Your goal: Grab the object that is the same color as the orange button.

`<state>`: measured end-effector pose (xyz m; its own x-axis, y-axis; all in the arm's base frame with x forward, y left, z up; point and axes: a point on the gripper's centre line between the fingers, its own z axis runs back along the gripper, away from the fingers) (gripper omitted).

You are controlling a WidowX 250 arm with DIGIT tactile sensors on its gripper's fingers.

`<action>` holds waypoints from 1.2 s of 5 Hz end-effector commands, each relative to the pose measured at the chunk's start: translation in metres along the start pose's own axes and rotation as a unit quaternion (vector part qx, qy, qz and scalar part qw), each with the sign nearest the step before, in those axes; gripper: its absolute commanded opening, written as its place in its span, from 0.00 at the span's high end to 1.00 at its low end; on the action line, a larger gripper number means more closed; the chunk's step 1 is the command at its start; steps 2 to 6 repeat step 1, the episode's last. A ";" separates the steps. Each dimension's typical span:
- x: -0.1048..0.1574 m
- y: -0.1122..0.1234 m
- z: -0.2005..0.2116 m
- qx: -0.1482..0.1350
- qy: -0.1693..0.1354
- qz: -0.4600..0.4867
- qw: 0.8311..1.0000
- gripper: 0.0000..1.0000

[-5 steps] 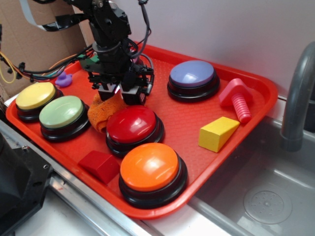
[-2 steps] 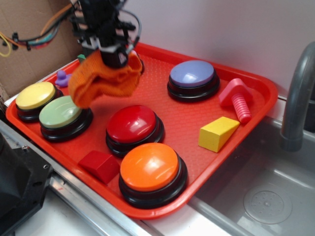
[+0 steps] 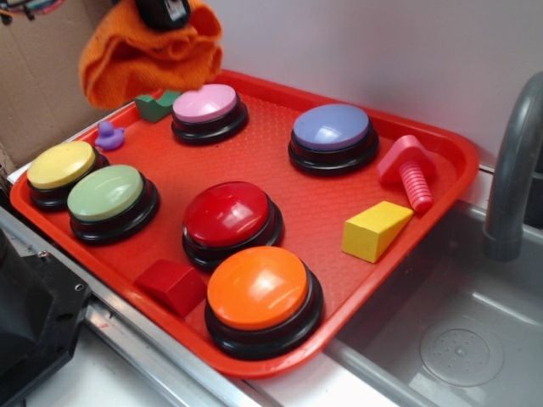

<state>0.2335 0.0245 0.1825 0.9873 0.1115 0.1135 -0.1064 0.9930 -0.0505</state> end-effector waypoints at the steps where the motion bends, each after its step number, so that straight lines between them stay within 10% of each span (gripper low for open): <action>1: 0.008 0.010 0.027 -0.041 -0.050 0.010 0.998 1.00; 6: 0.008 0.010 0.027 -0.041 -0.050 0.010 0.998 1.00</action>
